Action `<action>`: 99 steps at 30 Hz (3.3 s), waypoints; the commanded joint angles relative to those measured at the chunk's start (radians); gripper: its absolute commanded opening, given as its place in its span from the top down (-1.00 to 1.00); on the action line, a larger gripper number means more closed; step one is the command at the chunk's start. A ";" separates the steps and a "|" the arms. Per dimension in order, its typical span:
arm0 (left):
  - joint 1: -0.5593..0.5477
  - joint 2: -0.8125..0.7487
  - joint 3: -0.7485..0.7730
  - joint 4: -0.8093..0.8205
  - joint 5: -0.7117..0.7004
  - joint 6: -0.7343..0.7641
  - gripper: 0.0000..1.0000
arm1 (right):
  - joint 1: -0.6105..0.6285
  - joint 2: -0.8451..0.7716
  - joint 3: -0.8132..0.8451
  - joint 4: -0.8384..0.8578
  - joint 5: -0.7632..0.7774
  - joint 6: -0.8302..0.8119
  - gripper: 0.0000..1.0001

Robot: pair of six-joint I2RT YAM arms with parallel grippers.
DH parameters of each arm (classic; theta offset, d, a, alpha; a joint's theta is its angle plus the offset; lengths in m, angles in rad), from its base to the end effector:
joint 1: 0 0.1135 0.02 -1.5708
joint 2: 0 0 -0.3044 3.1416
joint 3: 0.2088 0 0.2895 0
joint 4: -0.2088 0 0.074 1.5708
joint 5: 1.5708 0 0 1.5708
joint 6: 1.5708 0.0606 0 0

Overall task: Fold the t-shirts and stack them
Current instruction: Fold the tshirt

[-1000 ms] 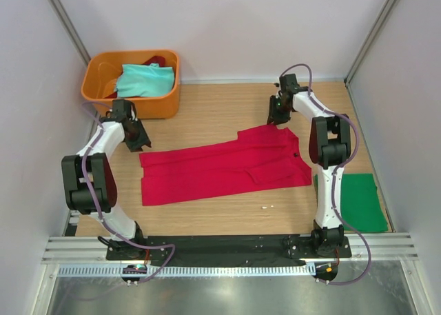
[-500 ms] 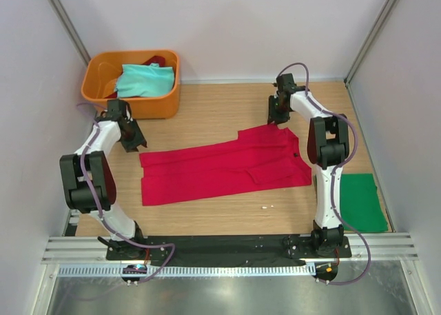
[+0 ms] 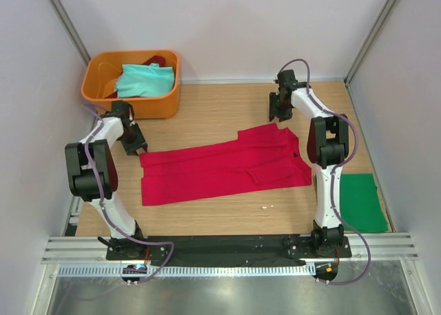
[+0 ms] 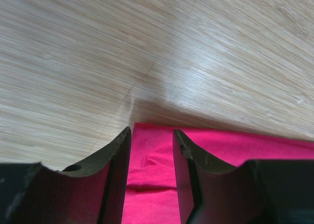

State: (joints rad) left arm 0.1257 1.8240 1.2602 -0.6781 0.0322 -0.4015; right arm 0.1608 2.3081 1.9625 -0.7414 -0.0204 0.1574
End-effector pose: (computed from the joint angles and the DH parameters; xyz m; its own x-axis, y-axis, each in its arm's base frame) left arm 0.4082 0.0496 0.1802 -0.8193 -0.4972 -0.2854 -0.4728 0.8676 -0.1543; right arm 0.5664 0.0931 0.1802 -0.8896 0.0145 -0.4566 -0.0304 0.9954 0.0907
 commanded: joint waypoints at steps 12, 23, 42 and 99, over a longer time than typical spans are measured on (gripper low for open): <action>0.034 0.008 0.015 0.006 0.015 0.009 0.15 | 0.006 0.050 0.012 -0.018 -0.035 0.002 0.07; 0.038 0.026 0.024 0.014 0.043 0.003 0.35 | 0.014 0.022 -0.028 -0.021 -0.053 0.007 0.16; 0.040 -0.014 0.011 0.017 0.070 -0.005 0.81 | 0.014 0.005 0.016 -0.020 -0.061 0.068 0.91; 0.018 -0.238 -0.245 -0.106 -0.057 0.010 1.00 | -0.001 -0.615 -0.588 -0.162 -0.099 0.094 0.98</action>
State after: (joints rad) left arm 0.1444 1.5833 1.0245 -0.7692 0.0204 -0.4091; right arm 0.1658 1.7382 1.3796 -0.9108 -0.1158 0.2676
